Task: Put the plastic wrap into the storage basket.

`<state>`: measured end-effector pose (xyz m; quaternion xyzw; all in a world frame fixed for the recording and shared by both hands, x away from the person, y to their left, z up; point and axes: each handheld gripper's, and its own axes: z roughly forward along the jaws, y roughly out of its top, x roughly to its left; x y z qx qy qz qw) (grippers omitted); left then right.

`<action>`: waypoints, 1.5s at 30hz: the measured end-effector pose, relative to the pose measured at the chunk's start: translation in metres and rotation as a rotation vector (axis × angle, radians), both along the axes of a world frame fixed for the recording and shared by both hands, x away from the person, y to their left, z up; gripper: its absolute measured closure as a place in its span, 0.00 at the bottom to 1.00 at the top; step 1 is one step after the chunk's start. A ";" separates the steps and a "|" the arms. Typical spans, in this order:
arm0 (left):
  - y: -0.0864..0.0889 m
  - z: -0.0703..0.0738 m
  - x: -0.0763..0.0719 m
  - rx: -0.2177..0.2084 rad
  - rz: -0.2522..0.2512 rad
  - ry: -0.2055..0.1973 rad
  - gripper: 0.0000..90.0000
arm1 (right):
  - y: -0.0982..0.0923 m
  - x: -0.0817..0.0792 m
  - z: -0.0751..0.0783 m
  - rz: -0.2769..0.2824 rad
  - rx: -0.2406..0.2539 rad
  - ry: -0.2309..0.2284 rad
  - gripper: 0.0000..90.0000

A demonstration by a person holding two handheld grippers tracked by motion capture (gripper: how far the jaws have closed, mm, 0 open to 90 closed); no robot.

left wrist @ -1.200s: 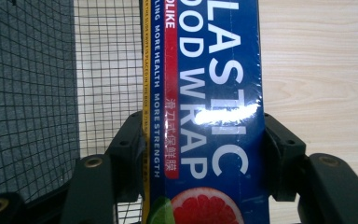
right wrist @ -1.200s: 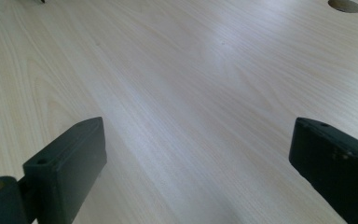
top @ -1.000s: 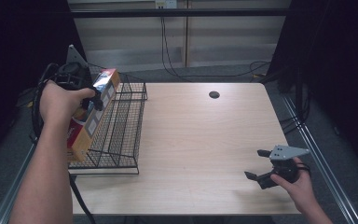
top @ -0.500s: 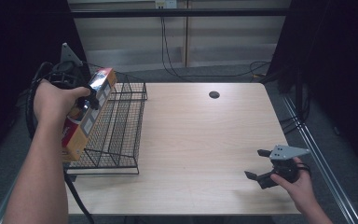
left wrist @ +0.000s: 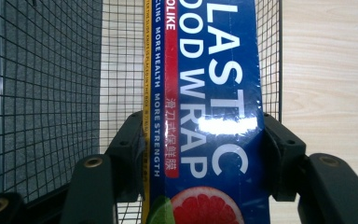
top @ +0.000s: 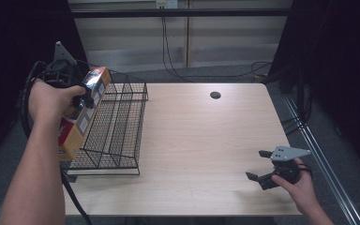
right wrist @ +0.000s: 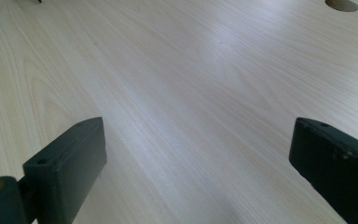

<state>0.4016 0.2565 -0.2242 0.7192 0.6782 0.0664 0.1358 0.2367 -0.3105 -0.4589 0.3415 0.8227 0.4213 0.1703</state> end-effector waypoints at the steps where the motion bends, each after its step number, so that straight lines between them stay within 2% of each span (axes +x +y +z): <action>1: 0.000 -0.001 0.000 -0.006 0.006 0.000 0.48 | 0.000 0.000 0.000 0.000 -0.001 0.003 0.04; 7: 0.005 -0.005 0.002 0.001 0.011 0.004 0.48 | -0.001 0.000 0.000 -0.002 0.003 0.002 0.04; 8: 0.005 -0.007 0.002 -0.006 0.032 -0.001 0.48 | -0.001 0.000 0.000 -0.001 0.005 0.003 0.04; 9: 0.007 -0.008 0.003 0.009 0.022 -0.001 0.48 | -0.001 0.001 -0.001 0.001 0.006 0.004 0.04; 11: 0.007 -0.011 0.003 -0.003 0.047 0.001 0.48 | -0.001 0.001 -0.001 0.001 0.007 0.003 0.04; 13: 0.010 -0.014 0.004 0.015 0.036 -0.001 0.48 | -0.001 0.001 -0.001 -0.002 0.005 0.003 0.04; 15: 0.010 -0.018 0.004 -0.007 0.053 0.004 0.48 | -0.001 0.001 -0.001 -0.002 0.005 0.004 0.04; 17: 0.012 -0.020 0.005 0.006 0.053 -0.001 0.48 | -0.001 0.001 -0.001 0.004 0.003 0.008 0.04; 18: 0.011 -0.021 0.005 -0.002 0.064 0.001 0.48 | -0.001 0.001 -0.001 -0.001 0.001 0.006 0.04; 19: 0.015 -0.021 0.006 0.011 0.036 0.003 0.48 | -0.001 0.001 -0.001 0.000 0.001 0.007 0.04; 20: 0.012 -0.023 0.005 0.001 0.080 0.000 0.48 | -0.001 0.001 -0.002 0.001 0.000 0.004 0.04; 22: 0.015 -0.024 0.006 0.007 0.061 0.001 0.48 | 0.000 0.001 -0.002 0.000 -0.003 0.004 0.04; 24: 0.014 -0.026 0.005 -0.003 0.089 -0.004 0.48 | 0.000 0.001 -0.002 0.002 -0.004 0.004 0.04; 27: 0.016 -0.028 0.006 0.019 0.090 -0.001 0.48 | 0.000 0.001 -0.002 0.002 -0.004 0.005 0.04; 31: 0.016 -0.031 0.006 0.013 0.098 -0.005 0.48 | 0.000 0.001 -0.002 0.005 -0.006 0.007 0.04; 32: 0.015 -0.032 0.006 0.013 0.119 -0.005 0.48 | 0.000 0.001 -0.002 0.004 -0.007 0.007 0.04; 33: 0.016 -0.033 0.007 0.016 0.102 -0.005 0.48 | 0.000 0.001 -0.002 0.001 -0.006 0.005 0.04; 35: 0.015 -0.034 0.007 0.019 0.107 -0.004 0.48 | 0.000 0.001 -0.002 0.004 -0.006 0.006 0.04; 36: 0.017 -0.035 0.007 0.020 0.093 -0.001 0.48 | 0.000 0.001 -0.002 0.005 -0.007 0.007 0.04; 38: 0.016 -0.036 0.007 0.012 0.110 -0.002 0.47 | 0.001 0.001 -0.003 0.008 -0.010 0.006 0.04; 39: 0.017 -0.036 0.008 0.022 0.091 -0.001 0.47 | 0.001 0.001 -0.003 0.008 -0.011 0.005 0.04; 45: 0.017 -0.041 0.009 0.022 0.118 0.003 0.47 | 0.001 0.001 -0.003 0.003 -0.015 0.005 0.04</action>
